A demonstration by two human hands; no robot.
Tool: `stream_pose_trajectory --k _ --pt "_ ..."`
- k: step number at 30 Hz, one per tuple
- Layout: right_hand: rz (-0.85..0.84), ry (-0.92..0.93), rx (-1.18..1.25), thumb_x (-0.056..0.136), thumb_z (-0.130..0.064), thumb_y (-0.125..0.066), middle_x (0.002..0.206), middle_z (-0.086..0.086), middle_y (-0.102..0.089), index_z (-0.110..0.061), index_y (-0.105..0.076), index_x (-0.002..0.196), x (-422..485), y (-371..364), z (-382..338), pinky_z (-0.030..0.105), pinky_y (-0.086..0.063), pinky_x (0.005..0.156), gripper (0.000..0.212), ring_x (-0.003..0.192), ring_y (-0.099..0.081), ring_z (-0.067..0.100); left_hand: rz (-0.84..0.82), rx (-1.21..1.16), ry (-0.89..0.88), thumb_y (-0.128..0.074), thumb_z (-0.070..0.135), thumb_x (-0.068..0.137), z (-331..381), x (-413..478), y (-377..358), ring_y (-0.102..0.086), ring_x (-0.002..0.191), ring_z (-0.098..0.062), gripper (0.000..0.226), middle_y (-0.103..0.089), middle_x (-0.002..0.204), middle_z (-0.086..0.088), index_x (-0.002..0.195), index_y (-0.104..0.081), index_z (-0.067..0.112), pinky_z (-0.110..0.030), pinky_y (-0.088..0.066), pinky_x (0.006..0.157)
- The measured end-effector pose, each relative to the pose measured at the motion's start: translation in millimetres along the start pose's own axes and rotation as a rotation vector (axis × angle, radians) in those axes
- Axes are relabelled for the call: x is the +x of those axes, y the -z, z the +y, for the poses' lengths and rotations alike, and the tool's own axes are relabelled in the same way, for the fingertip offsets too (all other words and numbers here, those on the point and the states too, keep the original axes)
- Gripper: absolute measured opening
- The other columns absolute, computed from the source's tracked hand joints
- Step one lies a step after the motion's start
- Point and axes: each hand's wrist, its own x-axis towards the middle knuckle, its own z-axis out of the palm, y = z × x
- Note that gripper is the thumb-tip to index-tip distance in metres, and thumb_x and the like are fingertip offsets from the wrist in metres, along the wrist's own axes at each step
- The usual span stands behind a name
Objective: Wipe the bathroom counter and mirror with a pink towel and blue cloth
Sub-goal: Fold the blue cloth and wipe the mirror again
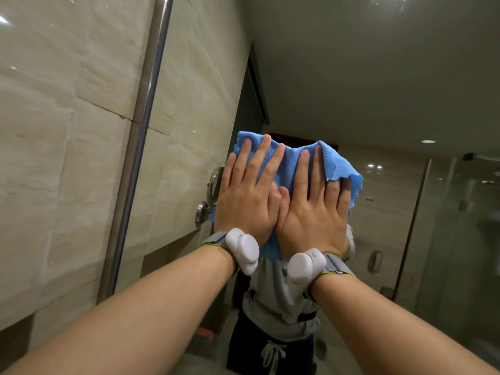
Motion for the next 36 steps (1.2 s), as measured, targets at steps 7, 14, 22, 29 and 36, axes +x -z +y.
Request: stream_pose_trajectory --k 7,14,22,29,36 --pt "-0.011 0.039 0.017 0.105 -0.049 -0.020 0.167 0.008 -0.007 -0.014 -0.008 0.160 -3 -3 -18 0.054 -0.011 0.122 0.066 0.148 -0.022 0.039 -0.044 0.021 -0.072 -0.032 0.035 0.103 -27 -3 7 -0.010 0.160 -0.027 0.061 -0.020 0.171 -0.006 0.162 -0.027 0.021 -0.049 -0.012 0.129" --pt "-0.022 0.035 -0.008 0.106 -0.048 -0.025 0.166 0.009 -0.009 -0.014 -0.009 0.160 -4 -7 -35 0.055 -0.010 0.122 0.066 0.139 -0.035 0.042 -0.074 0.020 -0.069 -0.030 0.036 0.103 -42 -7 13 -0.010 0.160 -0.027 0.061 -0.019 0.171 -0.005 0.163 -0.025 0.022 -0.051 -0.014 0.128" --pt "-0.010 0.077 0.029 0.106 -0.050 -0.023 0.166 0.010 -0.010 -0.015 -0.010 0.160 -6 -13 -59 0.054 -0.011 0.122 0.066 0.147 -0.023 0.039 -0.063 0.003 -0.035 -0.030 0.035 0.104 -66 -16 19 -0.010 0.160 -0.028 0.060 -0.021 0.171 -0.006 0.162 -0.028 0.021 -0.052 -0.014 0.128" --pt "-0.011 0.126 0.027 0.104 -0.051 -0.026 0.162 0.015 -0.022 -0.015 -0.010 0.160 -2 -19 -84 0.053 -0.008 0.123 0.068 0.144 -0.028 0.041 -0.039 0.001 0.032 -0.033 0.029 0.104 -89 -28 25 -0.006 0.160 -0.025 0.060 -0.018 0.172 -0.005 0.163 -0.026 0.019 -0.052 -0.014 0.128" --pt "-0.100 0.231 0.037 0.104 -0.052 -0.017 0.163 0.012 -0.023 -0.018 -0.005 0.160 5 -22 -109 0.052 -0.003 0.123 0.067 0.144 -0.028 0.039 -0.020 -0.016 0.138 -0.030 0.027 0.103 -109 -39 33 -0.008 0.160 -0.025 0.060 -0.020 0.171 -0.006 0.162 -0.028 0.016 -0.051 -0.014 0.129"
